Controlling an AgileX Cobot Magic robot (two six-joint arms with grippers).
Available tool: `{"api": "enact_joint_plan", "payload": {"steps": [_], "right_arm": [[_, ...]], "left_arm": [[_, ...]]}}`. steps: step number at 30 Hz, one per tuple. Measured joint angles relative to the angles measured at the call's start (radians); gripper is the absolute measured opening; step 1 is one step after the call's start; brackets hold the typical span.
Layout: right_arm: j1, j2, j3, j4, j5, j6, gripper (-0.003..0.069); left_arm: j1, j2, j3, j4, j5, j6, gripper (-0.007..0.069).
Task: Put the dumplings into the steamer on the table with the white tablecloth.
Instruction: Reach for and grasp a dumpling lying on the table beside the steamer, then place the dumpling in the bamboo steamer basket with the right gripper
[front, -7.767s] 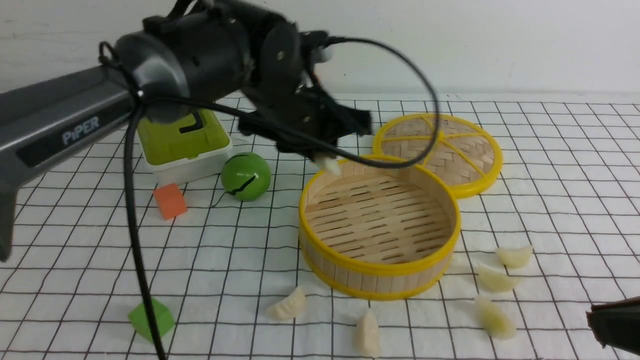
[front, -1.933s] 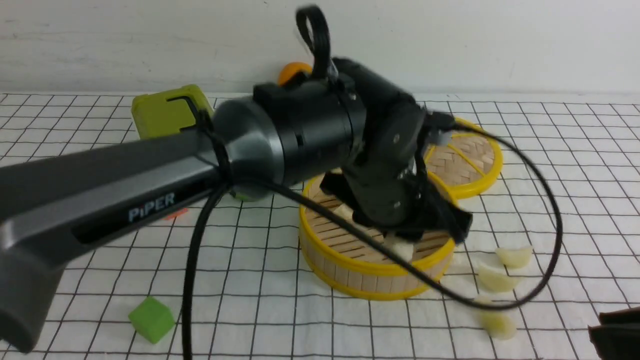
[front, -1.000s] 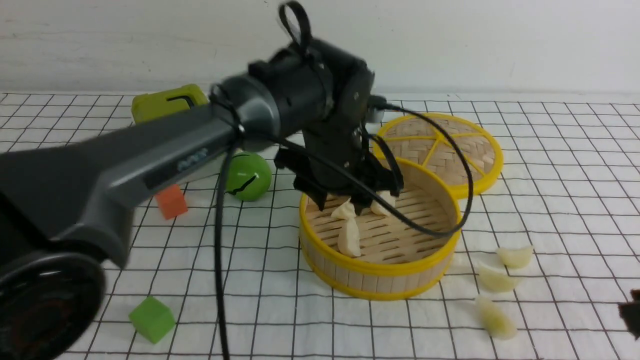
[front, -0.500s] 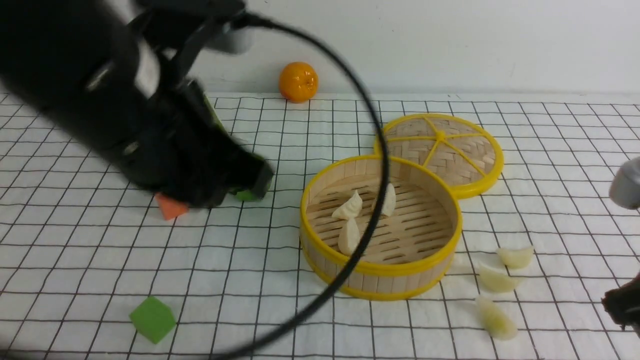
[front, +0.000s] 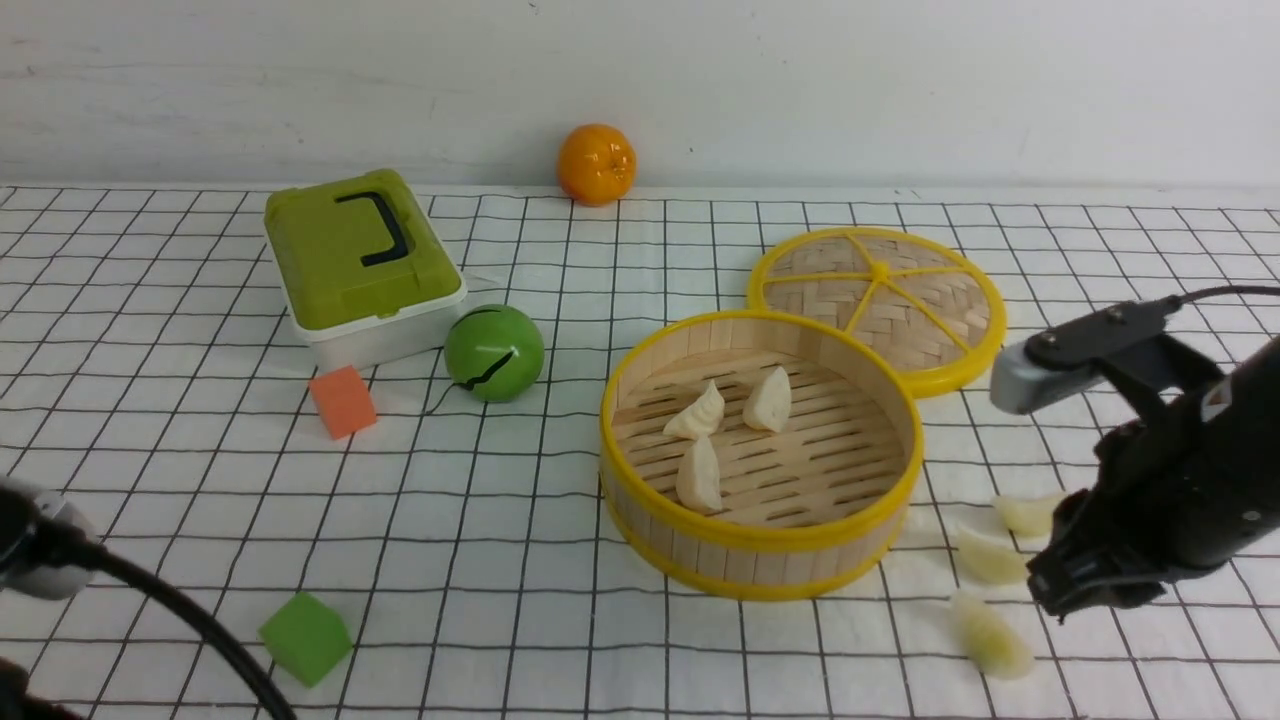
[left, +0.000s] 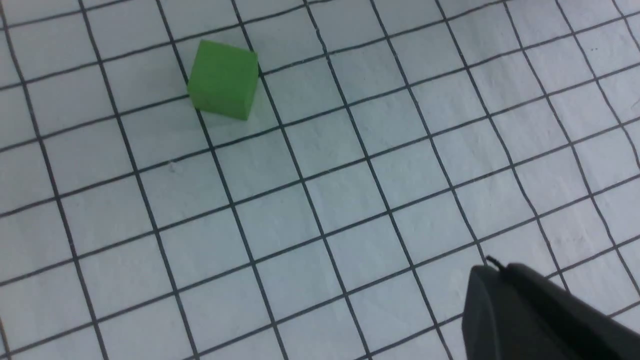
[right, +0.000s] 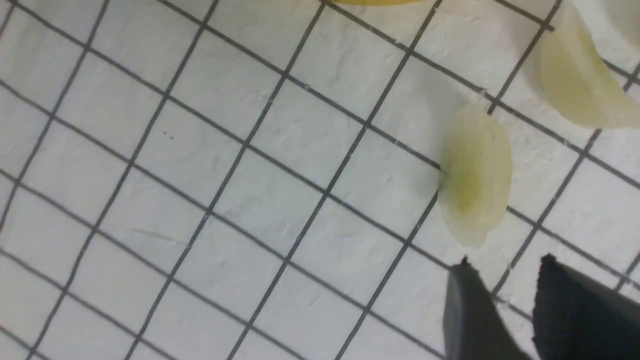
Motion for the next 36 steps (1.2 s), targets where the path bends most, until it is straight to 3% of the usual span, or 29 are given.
{"api": "enact_joint_plan", "payload": {"steps": [4,8,12,17,25,30,36], "right_arm": [[0.001,0.131,-0.001,-0.002,-0.109,-0.004,0.0414],[0.001,0.217,-0.001,-0.004,-0.171,0.005,0.0463],[0.012,0.309,-0.001,-0.015,-0.21,0.005,0.0425],[0.078,0.349,-0.009,-0.148,-0.239,0.094,0.0253],[0.176,0.311,-0.181,-0.324,-0.045,0.251,0.0253],[0.2,0.293,-0.386,-0.266,0.008,0.306,0.0253],[0.2,0.396,-0.505,-0.154,-0.061,0.319,0.0253]], "left_arm": [[0.0,-0.007,0.009,-0.022,0.027,0.0,-0.0013],[0.0,-0.007,0.009,-0.025,0.035,0.0,-0.0013],[0.0,-0.007,0.009,-0.027,0.035,0.0,-0.0013],[0.0,-0.007,0.01,-0.027,0.041,0.0,-0.0013],[0.0,-0.007,0.01,-0.027,0.114,0.0,-0.0013],[0.0,-0.007,0.01,-0.027,0.141,0.0,-0.0013],[0.0,-0.007,0.01,-0.027,0.098,0.0,-0.0013]]}}
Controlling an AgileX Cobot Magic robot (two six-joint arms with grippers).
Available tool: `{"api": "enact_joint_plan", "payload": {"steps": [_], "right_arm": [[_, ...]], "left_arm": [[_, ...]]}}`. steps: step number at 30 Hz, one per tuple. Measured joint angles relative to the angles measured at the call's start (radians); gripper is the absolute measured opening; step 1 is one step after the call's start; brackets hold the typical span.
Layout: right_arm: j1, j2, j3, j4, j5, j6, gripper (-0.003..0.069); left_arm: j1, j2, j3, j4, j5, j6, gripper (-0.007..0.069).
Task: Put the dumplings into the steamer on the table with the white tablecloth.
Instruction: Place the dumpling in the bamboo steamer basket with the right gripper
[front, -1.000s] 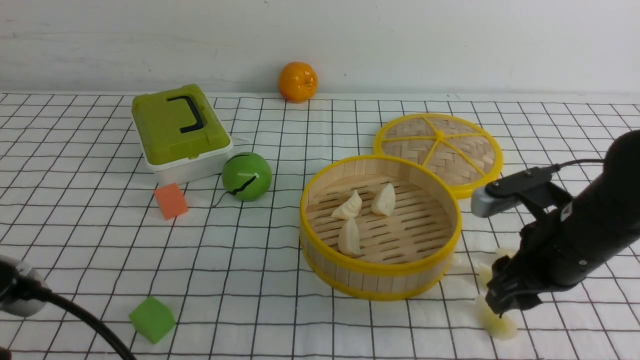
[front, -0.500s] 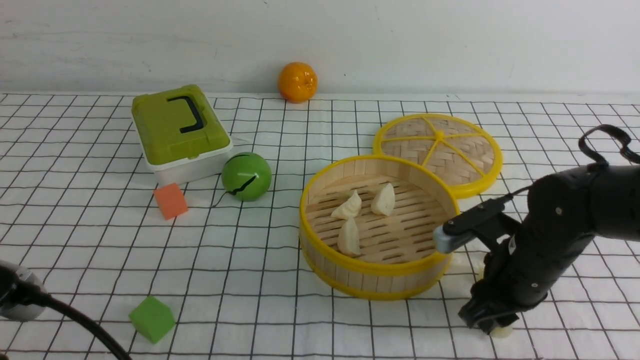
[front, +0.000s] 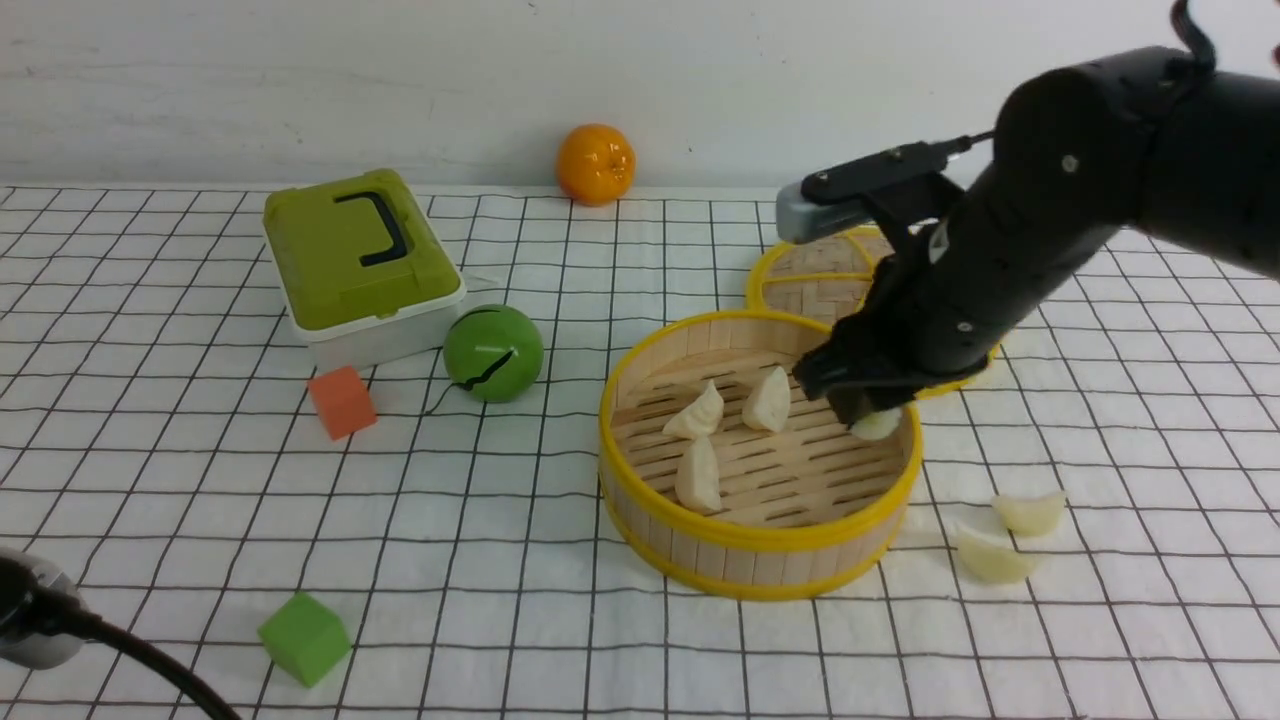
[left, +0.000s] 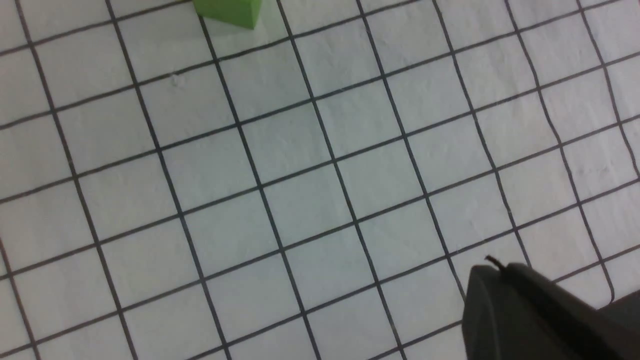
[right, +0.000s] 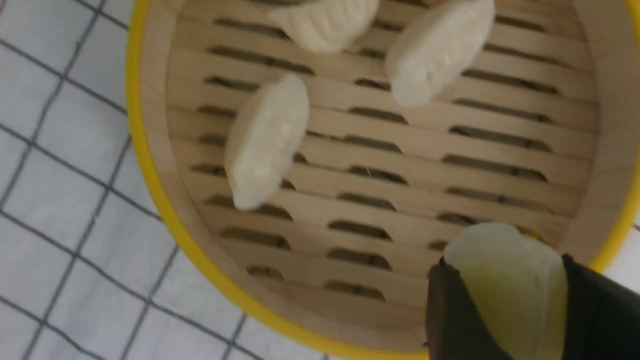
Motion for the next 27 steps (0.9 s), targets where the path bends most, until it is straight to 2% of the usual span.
{"api": "enact_joint_plan", "payload": {"steps": [11,14,16,17,19,24,27], "right_arm": [[0.015,0.192,-0.003,0.041,-0.14,0.009,0.0257],[0.019,0.194,-0.004,0.04,-0.148,0.009,0.0321],[0.019,0.193,-0.006,0.039,-0.139,0.009,0.0394],[0.019,0.185,-0.016,0.033,-0.103,0.009,0.0449],[0.019,0.159,-0.033,0.014,-0.029,0.009,0.0509],[0.015,0.037,-0.043,-0.076,0.108,-0.016,0.0545],[-0.04,-0.082,0.009,-0.112,0.162,-0.034,0.0536]], "left_arm": [[0.0,-0.005,0.0,0.0,-0.009,0.0,-0.0013],[0.0,-0.006,0.0,0.0,-0.01,0.0,-0.0013],[0.0,-0.006,0.0,0.0,-0.011,0.0,-0.0012],[0.0,-0.006,0.0,0.0,-0.011,0.0,-0.0011],[0.0,-0.006,0.0,0.0,-0.01,0.0,-0.0012],[0.0,-0.006,0.0,0.002,0.002,0.0,-0.0012],[0.0,-0.006,0.0,0.002,0.009,0.0,-0.0012]]}}
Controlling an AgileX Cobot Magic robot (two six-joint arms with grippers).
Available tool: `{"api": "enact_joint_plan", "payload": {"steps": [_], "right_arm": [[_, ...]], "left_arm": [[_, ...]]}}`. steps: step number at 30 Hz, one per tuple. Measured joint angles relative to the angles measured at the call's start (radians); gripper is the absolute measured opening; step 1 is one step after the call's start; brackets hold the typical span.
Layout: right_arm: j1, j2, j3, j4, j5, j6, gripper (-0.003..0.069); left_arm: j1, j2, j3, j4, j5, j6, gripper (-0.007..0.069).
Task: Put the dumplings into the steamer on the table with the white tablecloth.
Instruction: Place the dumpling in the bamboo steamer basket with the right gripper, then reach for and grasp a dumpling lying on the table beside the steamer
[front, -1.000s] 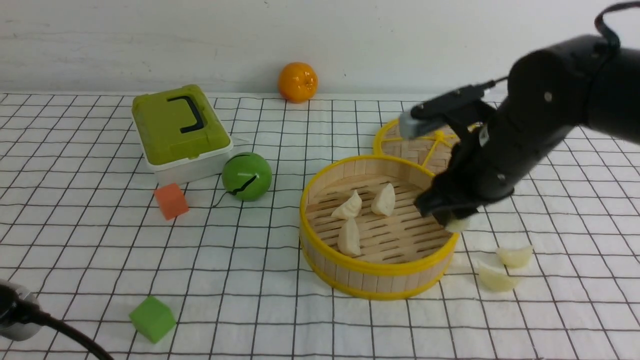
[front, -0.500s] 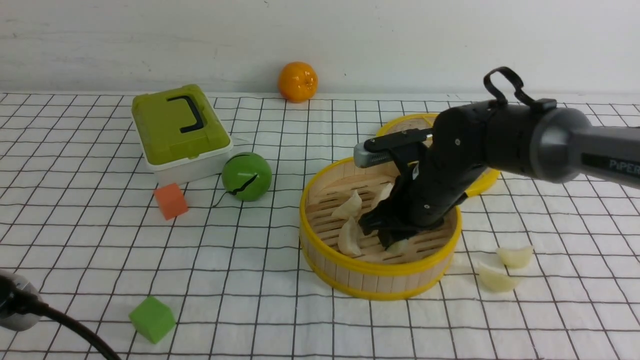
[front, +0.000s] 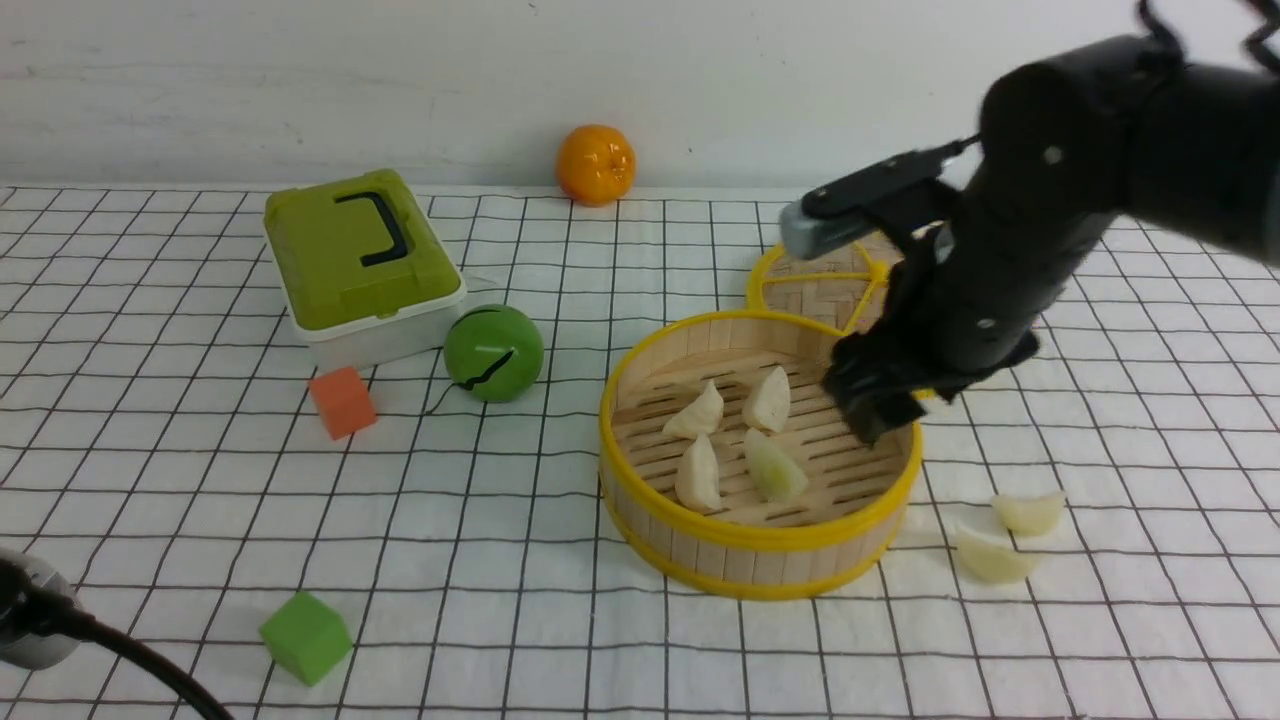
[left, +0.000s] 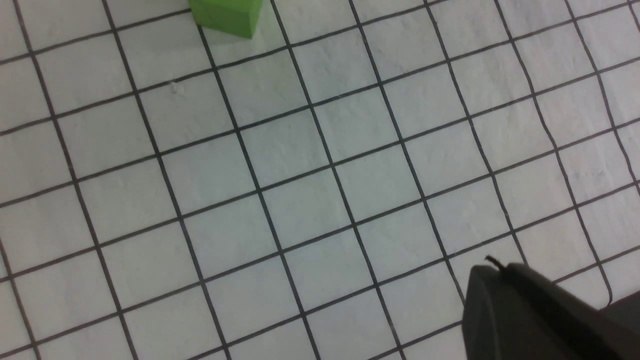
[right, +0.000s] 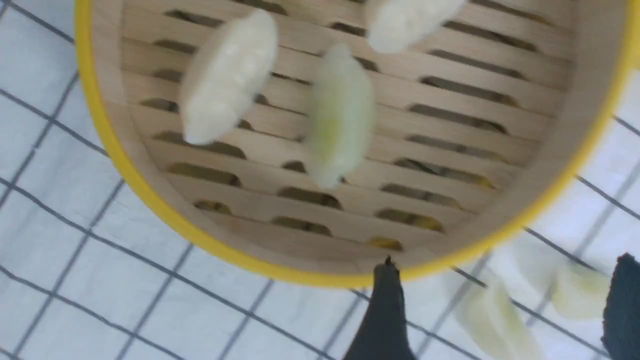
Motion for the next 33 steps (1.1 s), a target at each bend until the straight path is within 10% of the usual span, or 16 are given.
{"api": "enact_joint_plan", "payload": {"steps": [19,27,33], "right_arm": [[-0.141,0.124,0.259,0.032,-0.237,-0.329,0.0496],[-0.141,0.173,0.258,0.015,-0.239,-0.33,0.0235],[-0.132,0.108,0.187,0.034,-0.14,-0.306,0.0244]], "left_arm": [[0.0,0.0,0.0,-0.021,-0.008,0.0,0.0001],[0.0,0.0,0.0,-0.059,0.004,0.0,0.0003],[0.0,0.0,0.0,-0.059,0.006,0.0,0.0003]]}}
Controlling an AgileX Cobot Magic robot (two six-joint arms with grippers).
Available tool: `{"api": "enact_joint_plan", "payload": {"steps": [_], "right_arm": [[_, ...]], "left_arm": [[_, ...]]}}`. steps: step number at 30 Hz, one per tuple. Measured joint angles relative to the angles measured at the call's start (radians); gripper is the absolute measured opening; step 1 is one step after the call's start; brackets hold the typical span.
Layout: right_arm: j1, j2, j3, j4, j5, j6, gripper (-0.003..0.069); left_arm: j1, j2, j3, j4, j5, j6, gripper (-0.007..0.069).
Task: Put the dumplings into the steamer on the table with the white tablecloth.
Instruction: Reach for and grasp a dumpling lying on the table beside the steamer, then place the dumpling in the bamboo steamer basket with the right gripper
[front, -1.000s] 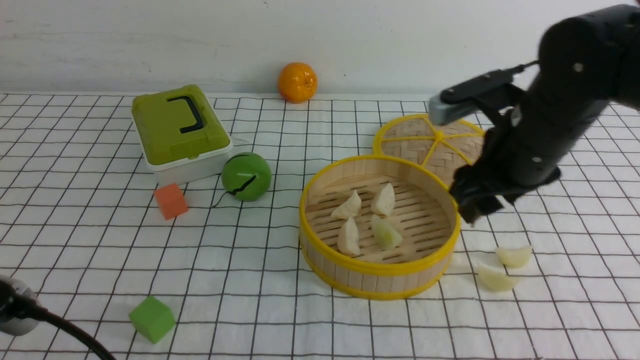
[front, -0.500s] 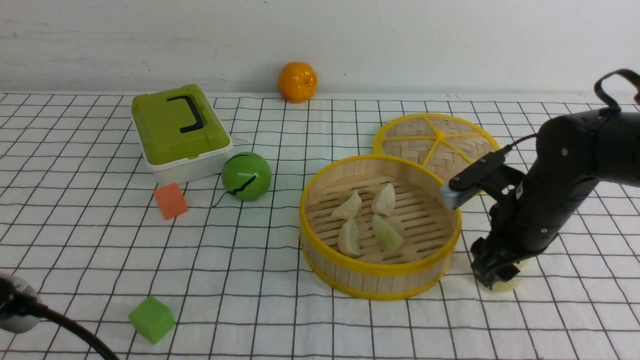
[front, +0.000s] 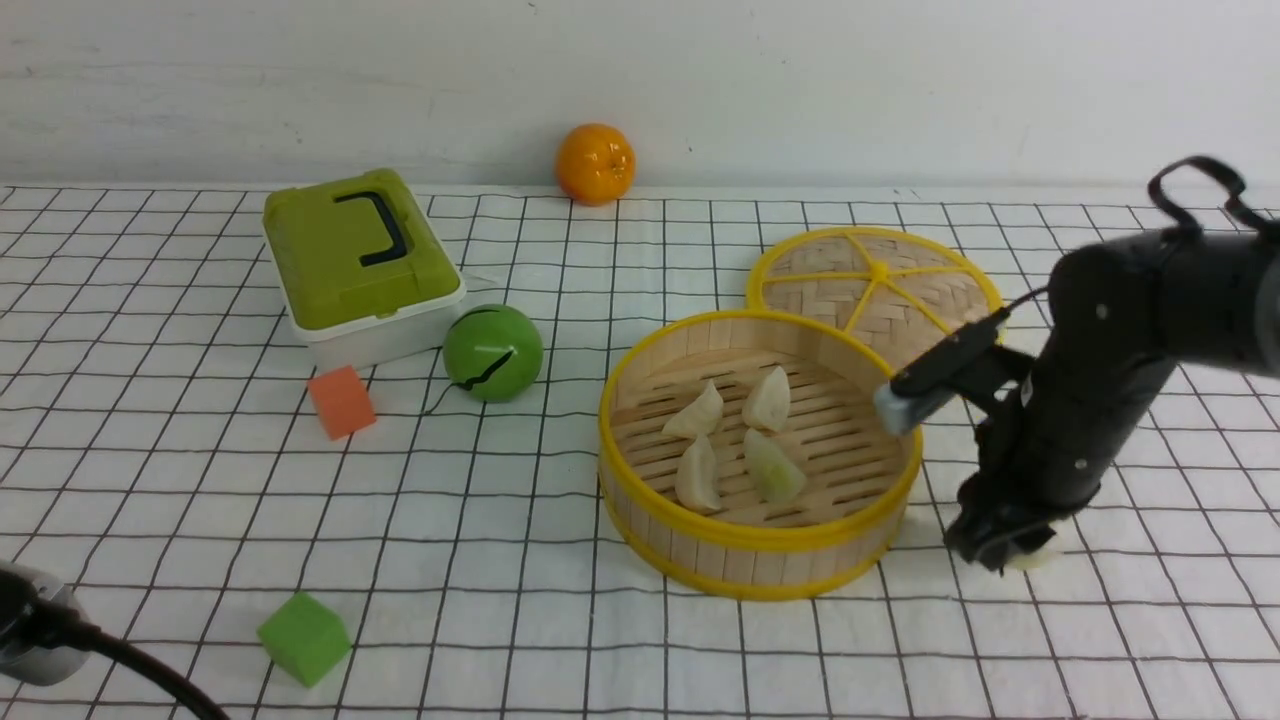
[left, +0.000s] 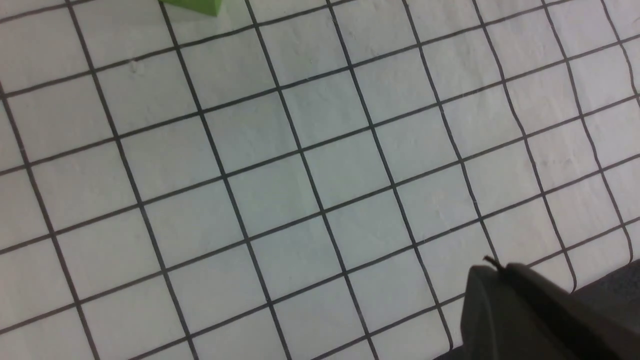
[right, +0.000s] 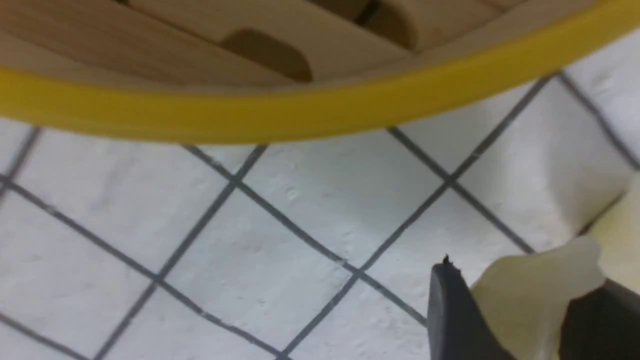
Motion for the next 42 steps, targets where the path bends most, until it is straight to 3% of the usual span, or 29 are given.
{"api": "enact_joint_plan", "payload": {"steps": [9,20,24,25,28,32,37,42], "right_arm": [[0.094,-0.055,-0.266,0.121,0.024,0.167,0.0244],[0.112,0.179,-0.28,0.017,-0.192,0.348,0.0244],[0.112,0.207,-0.28,0.011,-0.223,0.388,0.0298],[0.112,0.206,-0.28,0.011,-0.226,0.394,0.034],[0.112,0.189,-0.29,0.008,-0.171,0.397,0.0416],[0.106,0.093,-0.309,-0.041,0.02,0.396,0.0462],[0.049,-0.024,-0.318,-0.081,0.127,0.379,0.0468],[-0.074,-0.042,-0.283,-0.021,0.19,0.245,0.047]], "left_arm": [[0.0,0.0,0.0,0.016,-0.027,0.0,0.0004],[0.0,0.0,0.0,0.019,-0.09,0.0,0.0006],[0.0,0.0,0.0,0.021,-0.093,0.0,0.0009],[0.0,0.0,0.0,0.024,-0.097,0.0,0.0009],[0.0,0.0,0.0,0.031,-0.103,0.0,0.0009],[0.0,0.0,0.0,0.034,-0.102,0.0,0.0011],[0.0,0.0,0.0,0.034,-0.102,0.0,0.0014],[0.0,0.0,0.001,0.034,-0.102,0.0,0.0018]]}}
